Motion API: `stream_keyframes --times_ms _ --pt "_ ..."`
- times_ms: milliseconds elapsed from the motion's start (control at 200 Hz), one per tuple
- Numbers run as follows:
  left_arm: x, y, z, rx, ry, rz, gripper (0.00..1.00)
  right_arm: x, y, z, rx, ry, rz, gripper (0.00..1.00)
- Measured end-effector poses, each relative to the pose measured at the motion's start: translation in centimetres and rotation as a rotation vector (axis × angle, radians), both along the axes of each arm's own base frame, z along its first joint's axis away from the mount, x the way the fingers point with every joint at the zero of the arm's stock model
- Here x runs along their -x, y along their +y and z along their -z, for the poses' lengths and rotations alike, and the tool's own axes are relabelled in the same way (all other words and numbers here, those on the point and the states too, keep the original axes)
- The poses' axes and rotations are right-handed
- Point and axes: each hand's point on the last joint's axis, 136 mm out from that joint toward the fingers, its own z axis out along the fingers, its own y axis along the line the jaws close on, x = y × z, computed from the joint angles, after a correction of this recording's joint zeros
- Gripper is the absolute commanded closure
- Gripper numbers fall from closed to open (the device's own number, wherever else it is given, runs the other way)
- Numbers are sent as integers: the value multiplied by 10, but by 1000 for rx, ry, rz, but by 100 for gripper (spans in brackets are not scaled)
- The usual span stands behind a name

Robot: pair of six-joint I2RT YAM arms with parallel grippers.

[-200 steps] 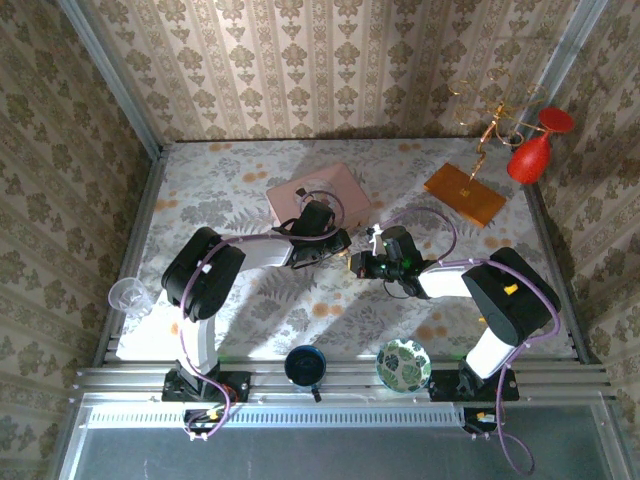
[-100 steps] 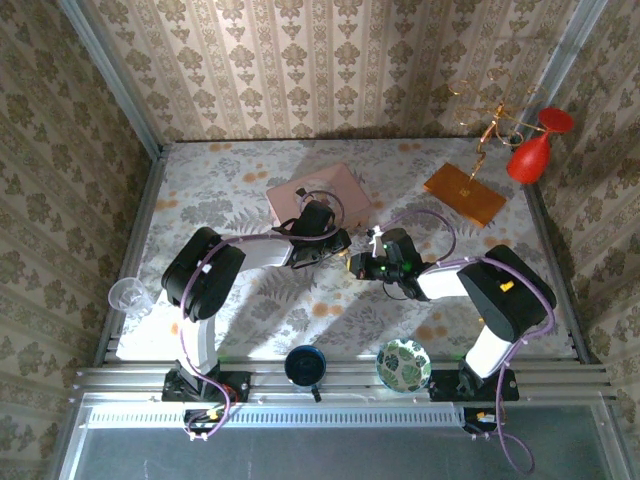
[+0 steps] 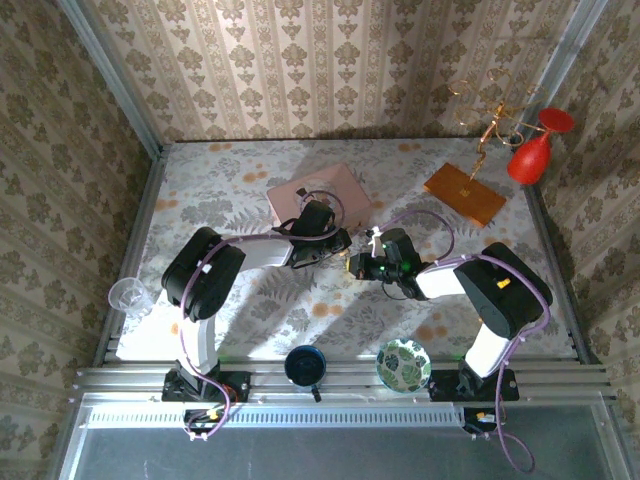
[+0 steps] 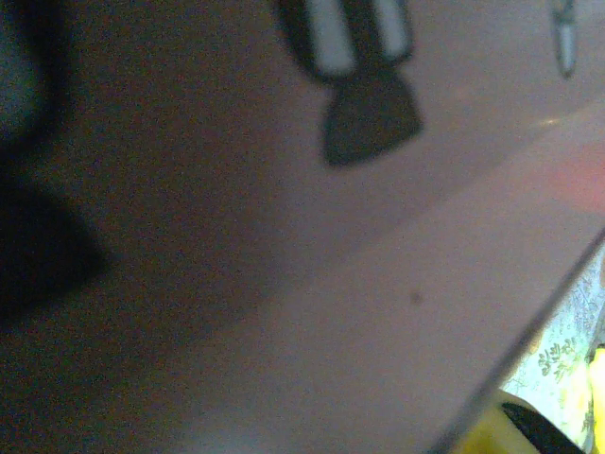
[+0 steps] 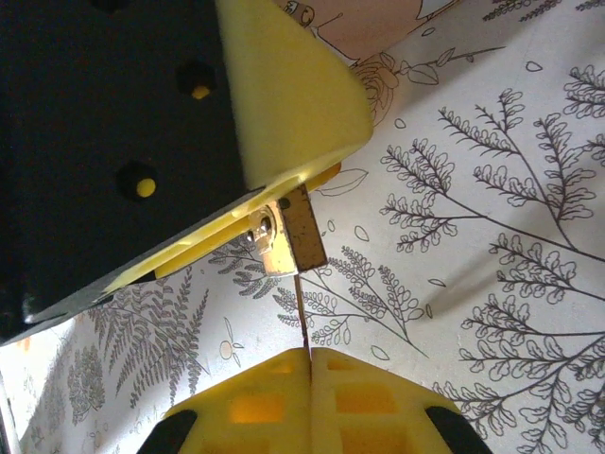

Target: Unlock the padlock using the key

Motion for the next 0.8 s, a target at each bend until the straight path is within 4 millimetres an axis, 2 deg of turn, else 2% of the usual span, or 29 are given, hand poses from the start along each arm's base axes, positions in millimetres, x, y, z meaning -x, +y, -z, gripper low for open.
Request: stream_keyframes --times_ms 275,800 --pt "1 0 0 4 -4 6 100 -8 -8 -8 -11 -19 26 100" --pt "1 -1 -1 6 -3 8 100 -8 -7 -10 -33 -1 40 100"
